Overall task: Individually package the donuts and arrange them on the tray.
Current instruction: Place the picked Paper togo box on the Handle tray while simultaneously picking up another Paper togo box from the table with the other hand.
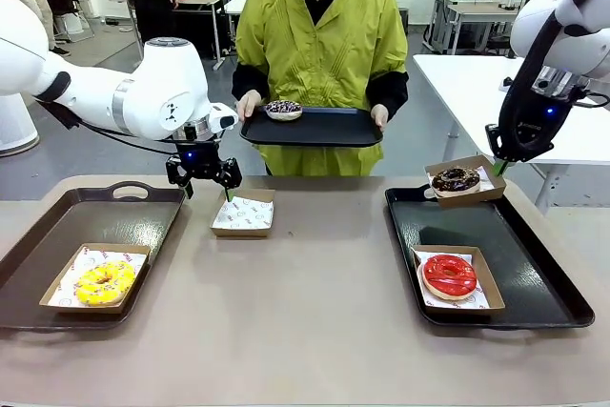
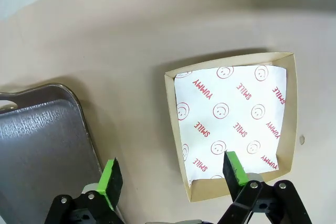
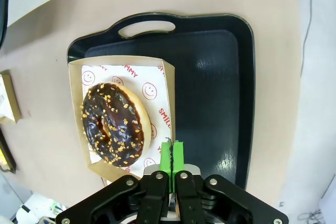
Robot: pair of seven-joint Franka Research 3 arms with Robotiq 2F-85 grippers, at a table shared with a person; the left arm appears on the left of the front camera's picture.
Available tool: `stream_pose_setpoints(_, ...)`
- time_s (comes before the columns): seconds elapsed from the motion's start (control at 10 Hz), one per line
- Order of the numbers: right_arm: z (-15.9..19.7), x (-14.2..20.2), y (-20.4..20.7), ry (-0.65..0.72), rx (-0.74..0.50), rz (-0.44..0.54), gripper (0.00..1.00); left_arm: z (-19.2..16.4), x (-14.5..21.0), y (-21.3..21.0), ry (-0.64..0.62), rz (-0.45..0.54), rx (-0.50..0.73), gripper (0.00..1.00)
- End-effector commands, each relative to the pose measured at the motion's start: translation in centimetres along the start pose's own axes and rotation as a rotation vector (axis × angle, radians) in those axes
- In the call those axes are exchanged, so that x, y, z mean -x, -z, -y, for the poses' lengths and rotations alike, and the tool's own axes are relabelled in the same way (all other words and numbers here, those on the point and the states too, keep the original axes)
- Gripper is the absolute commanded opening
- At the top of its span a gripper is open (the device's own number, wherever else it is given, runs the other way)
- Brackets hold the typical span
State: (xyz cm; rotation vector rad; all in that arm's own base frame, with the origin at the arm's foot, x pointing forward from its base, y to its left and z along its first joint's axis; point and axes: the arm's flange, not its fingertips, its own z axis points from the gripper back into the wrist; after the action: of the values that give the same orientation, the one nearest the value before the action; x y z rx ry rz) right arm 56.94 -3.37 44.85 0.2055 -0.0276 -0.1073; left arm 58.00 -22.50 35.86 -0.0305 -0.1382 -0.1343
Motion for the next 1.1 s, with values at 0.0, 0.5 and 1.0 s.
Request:
stream_pose_setpoints(0.0, 0.0, 0.0, -0.3, -0.007, 0.008, -0.002, 0.01, 0.1, -0.2, 0.0, 0.012, 0.008, -0.013, 1.0)
stream_pose_setpoints(0.5, -1.8, 1.3, 2.0, 0.018, 0.104, 0.036, 0.01, 1.7, -1.1, 1.8, -0.033, -0.079, -0.009, 1.0)
stream_pose_setpoints(1.0, -2.3, 0.7, 4.6, 0.028, 0.122, -0.047, 0.01, 1.8, -2.4, 3.8, -0.079, -0.122, 0.057, 1.0)
